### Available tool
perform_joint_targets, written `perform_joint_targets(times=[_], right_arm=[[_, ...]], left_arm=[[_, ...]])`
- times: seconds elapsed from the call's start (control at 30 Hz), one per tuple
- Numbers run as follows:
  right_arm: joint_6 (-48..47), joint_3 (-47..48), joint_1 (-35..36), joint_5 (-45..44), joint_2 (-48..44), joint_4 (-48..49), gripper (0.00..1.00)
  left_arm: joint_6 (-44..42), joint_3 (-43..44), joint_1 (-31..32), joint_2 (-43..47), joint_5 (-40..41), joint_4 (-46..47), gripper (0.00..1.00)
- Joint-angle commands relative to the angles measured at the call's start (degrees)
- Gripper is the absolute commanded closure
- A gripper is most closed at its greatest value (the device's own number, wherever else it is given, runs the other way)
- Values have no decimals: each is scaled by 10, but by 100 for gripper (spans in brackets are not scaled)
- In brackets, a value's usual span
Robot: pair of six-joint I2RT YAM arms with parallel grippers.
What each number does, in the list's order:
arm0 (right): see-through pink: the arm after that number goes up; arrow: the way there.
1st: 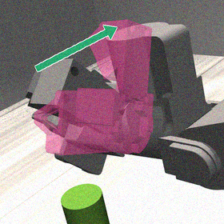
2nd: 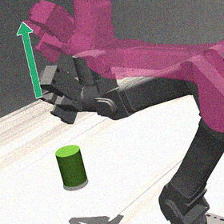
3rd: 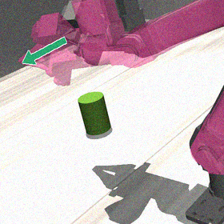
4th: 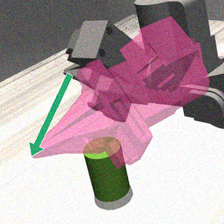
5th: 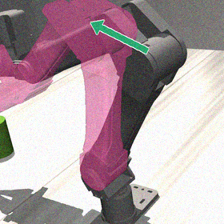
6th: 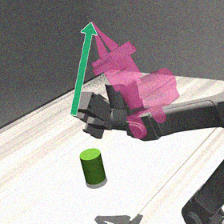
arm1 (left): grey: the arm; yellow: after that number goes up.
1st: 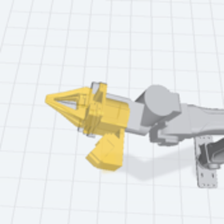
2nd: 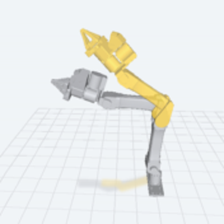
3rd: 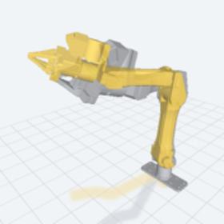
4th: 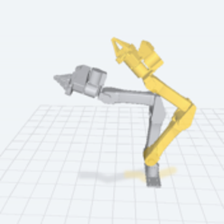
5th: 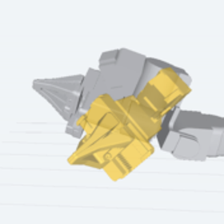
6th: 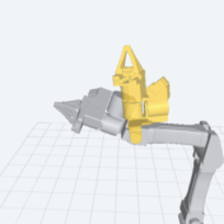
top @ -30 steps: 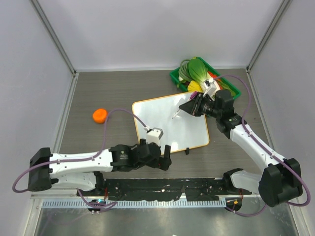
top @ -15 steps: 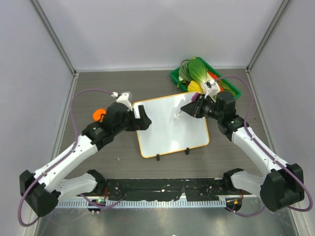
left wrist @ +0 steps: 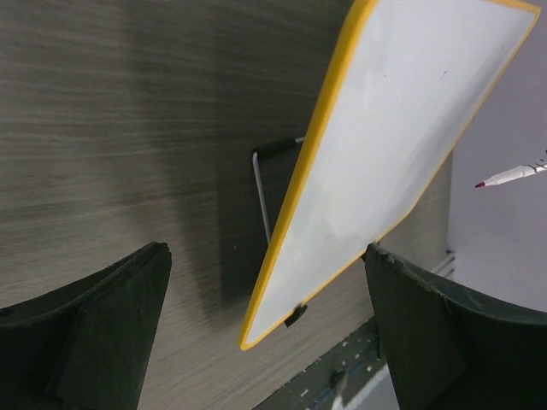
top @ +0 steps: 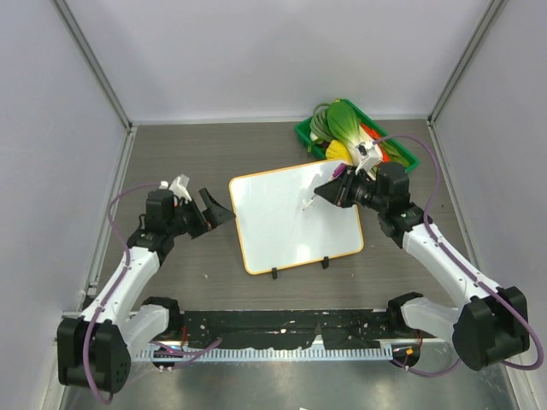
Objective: Write a sentence on the whiteboard
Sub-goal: Hold the whiteboard at the center of the board.
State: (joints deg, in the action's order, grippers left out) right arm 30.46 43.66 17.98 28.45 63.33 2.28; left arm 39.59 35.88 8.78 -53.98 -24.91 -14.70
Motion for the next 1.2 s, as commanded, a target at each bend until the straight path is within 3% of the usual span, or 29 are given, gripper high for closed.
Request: perform_joint_targets(times=[0.0,0.2,0.47,1.17], right_arm=[[-2,0,-2,7,-28,51,99],[-5,-7,12,-7,-35,66,99],[-23,16,86,-60,-12,65,99],[9,22,101,-72,28,111,99]], left_arm=[[65,-48,-16,-21,-138,193,0],[50,-70,-17,-29,-120,216,0],[63,-96,-16,-53,-131,281,0],[73,-114,-9,-118,-143,367,0]])
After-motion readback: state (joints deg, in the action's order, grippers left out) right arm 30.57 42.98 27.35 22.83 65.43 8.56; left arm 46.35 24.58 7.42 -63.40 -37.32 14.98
